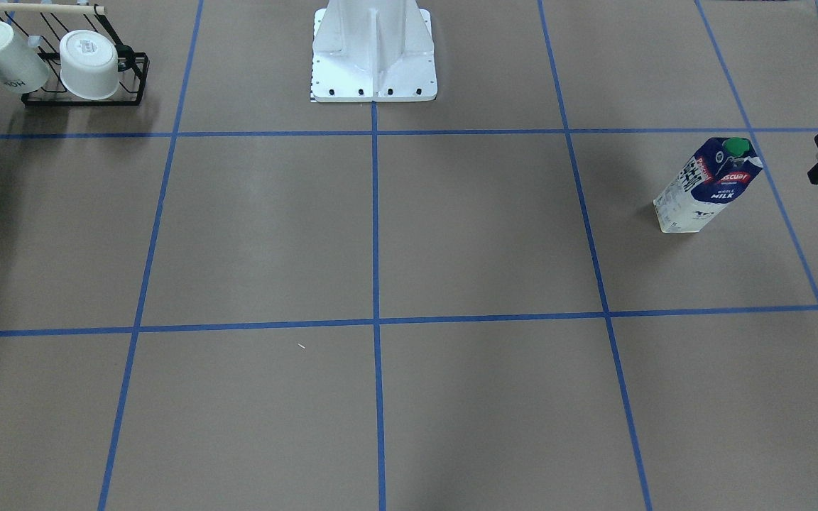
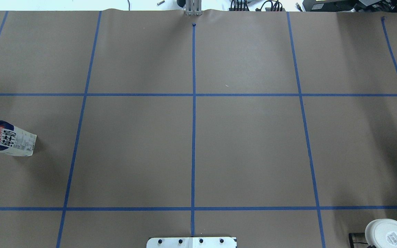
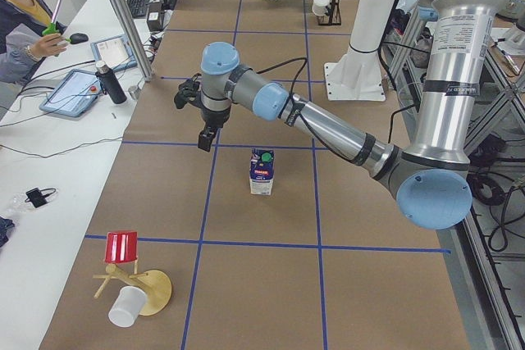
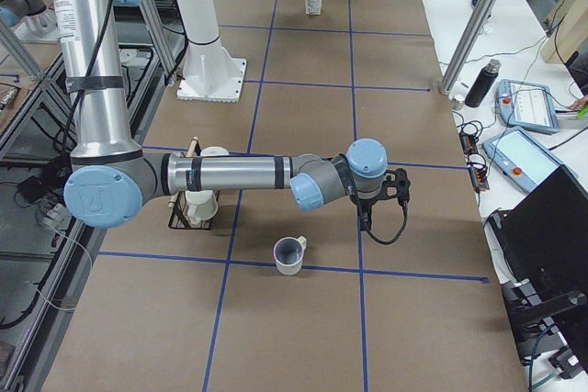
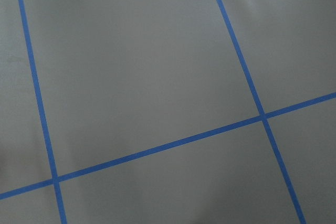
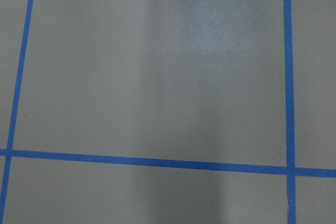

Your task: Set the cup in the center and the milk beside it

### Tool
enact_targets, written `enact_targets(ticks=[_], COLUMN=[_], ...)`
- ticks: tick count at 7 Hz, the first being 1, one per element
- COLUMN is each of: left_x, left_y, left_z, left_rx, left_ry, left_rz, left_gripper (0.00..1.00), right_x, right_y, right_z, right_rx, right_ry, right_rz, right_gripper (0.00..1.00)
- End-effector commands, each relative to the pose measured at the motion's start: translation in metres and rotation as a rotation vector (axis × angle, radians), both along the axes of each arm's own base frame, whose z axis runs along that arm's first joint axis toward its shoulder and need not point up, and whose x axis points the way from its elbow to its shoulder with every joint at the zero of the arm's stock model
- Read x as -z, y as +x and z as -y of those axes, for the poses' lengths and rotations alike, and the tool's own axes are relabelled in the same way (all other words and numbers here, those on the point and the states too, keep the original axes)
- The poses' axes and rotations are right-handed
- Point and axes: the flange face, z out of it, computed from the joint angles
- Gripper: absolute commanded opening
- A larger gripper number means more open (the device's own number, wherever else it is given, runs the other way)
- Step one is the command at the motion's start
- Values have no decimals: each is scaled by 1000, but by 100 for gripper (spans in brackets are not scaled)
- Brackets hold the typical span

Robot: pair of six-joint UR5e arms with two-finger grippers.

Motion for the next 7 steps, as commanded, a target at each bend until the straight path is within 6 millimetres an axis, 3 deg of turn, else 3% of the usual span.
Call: enact_targets(ticks=[1, 4, 7], left_x=[2, -1, -10], left_y=[0, 0, -3], left_z=[-1, 0, -13], left_rx=[0, -1, 0], left_ry=[5, -2, -13], left_rz=[-1, 1, 3], left_gripper=[99, 99, 99], right_x=[-3, -10, -16], right_y=[10, 11, 11], right_z=[-11, -17, -20], right_rx=[-29, -30, -34], right_ry=[55, 52, 39], right_rz=[-84, -85, -90], right_gripper=[100, 100, 100])
